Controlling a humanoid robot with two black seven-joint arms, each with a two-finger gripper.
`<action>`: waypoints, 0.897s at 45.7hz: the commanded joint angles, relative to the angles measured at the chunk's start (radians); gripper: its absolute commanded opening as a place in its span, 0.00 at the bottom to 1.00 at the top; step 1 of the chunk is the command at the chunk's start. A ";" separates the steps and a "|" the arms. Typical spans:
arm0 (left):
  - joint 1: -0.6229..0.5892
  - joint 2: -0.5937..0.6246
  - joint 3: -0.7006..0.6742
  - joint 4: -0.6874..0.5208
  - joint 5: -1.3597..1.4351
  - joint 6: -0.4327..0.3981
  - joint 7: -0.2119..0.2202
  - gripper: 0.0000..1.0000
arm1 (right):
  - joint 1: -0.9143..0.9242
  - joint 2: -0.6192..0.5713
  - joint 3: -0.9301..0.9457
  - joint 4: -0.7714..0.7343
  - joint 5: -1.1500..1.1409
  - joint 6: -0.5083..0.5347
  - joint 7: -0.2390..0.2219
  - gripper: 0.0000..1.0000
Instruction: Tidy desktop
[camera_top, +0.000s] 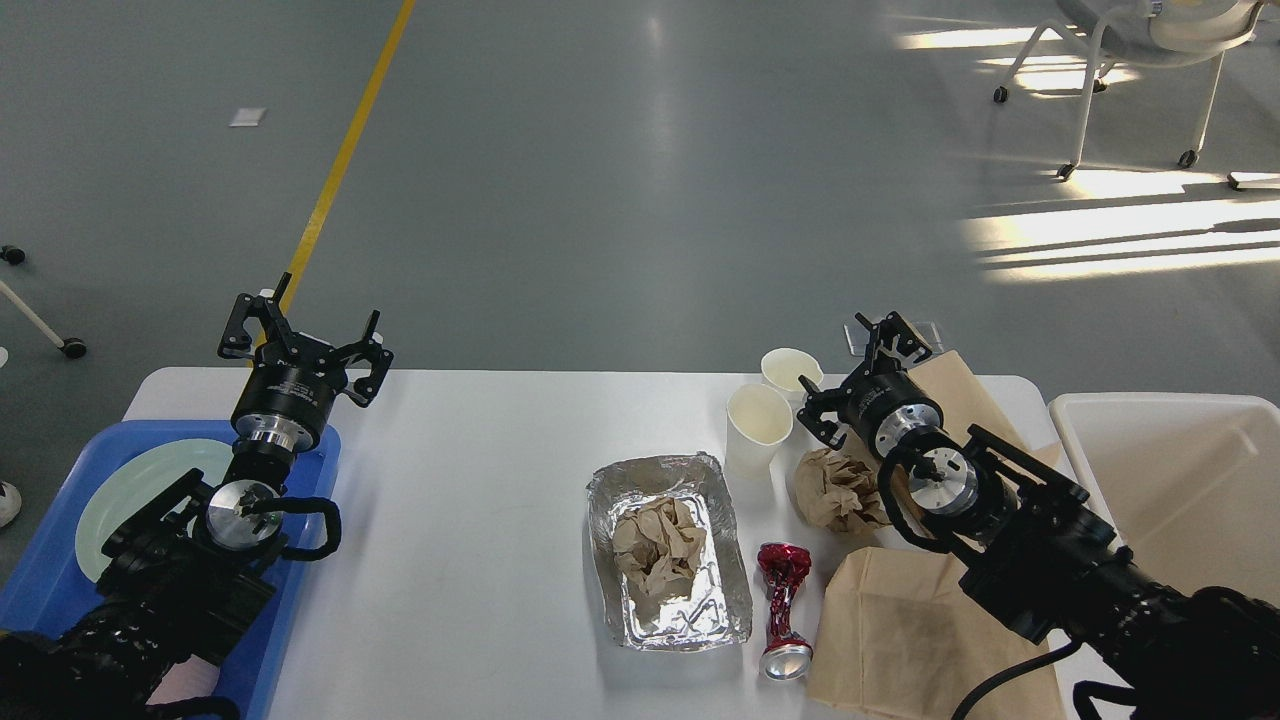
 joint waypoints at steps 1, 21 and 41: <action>0.015 -0.004 -0.001 -0.001 0.000 -0.017 -0.017 0.96 | 0.000 0.000 0.000 0.001 -0.001 0.000 -0.001 1.00; 0.020 -0.004 0.000 -0.006 0.000 -0.033 -0.017 0.96 | 0.000 0.000 0.000 -0.001 0.000 0.001 -0.001 1.00; 0.029 -0.004 -0.001 -0.006 -0.001 -0.063 -0.019 0.96 | 0.000 0.000 0.000 0.001 0.000 0.001 -0.001 1.00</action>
